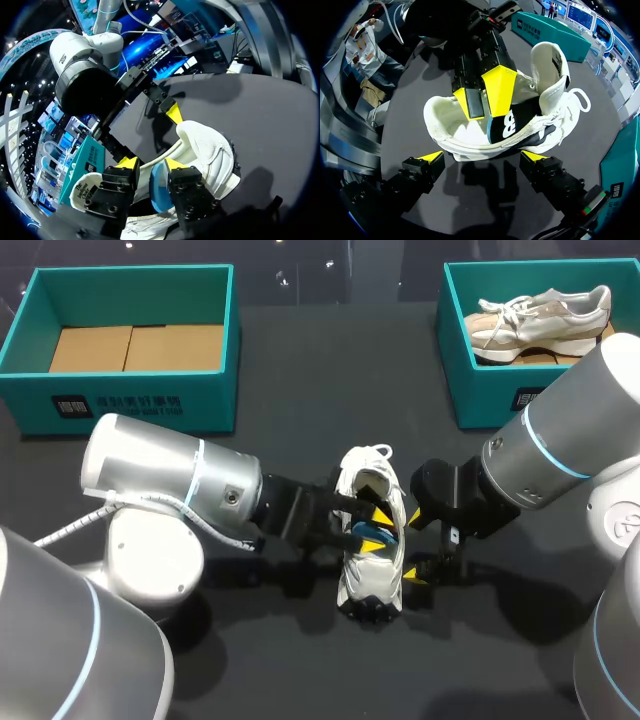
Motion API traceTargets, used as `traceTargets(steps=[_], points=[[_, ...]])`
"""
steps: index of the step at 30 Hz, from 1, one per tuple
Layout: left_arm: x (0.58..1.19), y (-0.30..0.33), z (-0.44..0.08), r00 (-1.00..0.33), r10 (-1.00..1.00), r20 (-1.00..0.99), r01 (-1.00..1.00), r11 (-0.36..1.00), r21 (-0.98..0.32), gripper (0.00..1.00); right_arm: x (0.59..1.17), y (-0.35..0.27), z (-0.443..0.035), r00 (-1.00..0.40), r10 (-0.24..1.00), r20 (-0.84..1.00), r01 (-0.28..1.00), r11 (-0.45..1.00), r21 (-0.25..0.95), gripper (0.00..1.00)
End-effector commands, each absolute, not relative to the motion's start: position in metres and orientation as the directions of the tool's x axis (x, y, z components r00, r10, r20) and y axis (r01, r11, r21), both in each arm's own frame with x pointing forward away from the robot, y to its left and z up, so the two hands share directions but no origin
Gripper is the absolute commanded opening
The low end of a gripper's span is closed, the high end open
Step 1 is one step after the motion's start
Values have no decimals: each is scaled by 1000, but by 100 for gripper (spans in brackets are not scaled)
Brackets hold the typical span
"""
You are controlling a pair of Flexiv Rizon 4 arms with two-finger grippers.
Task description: Take the shoe out of the shoebox, open the shoe tongue, remove and reinsert the insole, then place the shoe into the shoebox
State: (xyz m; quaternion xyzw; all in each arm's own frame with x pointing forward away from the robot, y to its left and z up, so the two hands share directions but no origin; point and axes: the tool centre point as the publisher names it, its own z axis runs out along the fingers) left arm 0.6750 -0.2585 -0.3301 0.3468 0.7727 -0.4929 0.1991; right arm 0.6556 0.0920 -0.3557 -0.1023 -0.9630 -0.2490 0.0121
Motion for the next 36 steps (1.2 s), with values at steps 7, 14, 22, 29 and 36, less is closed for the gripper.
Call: traceTargets(steps=[7, 14, 22, 29, 36], points=[[682, -259, -333, -692, 367, -621, 721, 316, -616, 36, 654, 93, -356, -979, 193, 71, 203, 855, 476, 100], [689, -265, -341, -722, 386, -574, 691, 347, -635, 23, 654, 93, -356, -979, 193, 71, 203, 855, 476, 100], [682, -263, -339, -711, 405, -575, 700, 326, -635, 0, 654, 93, -356, -979, 193, 71, 203, 855, 476, 100], [674, -253, -329, -712, 387, -586, 696, 276, -663, 0, 654, 93, -356, -979, 193, 71, 203, 855, 476, 100], [673, -242, -327, -717, 384, -582, 688, 254, -680, 0, 654, 93, -356, -979, 193, 71, 203, 855, 476, 100]])
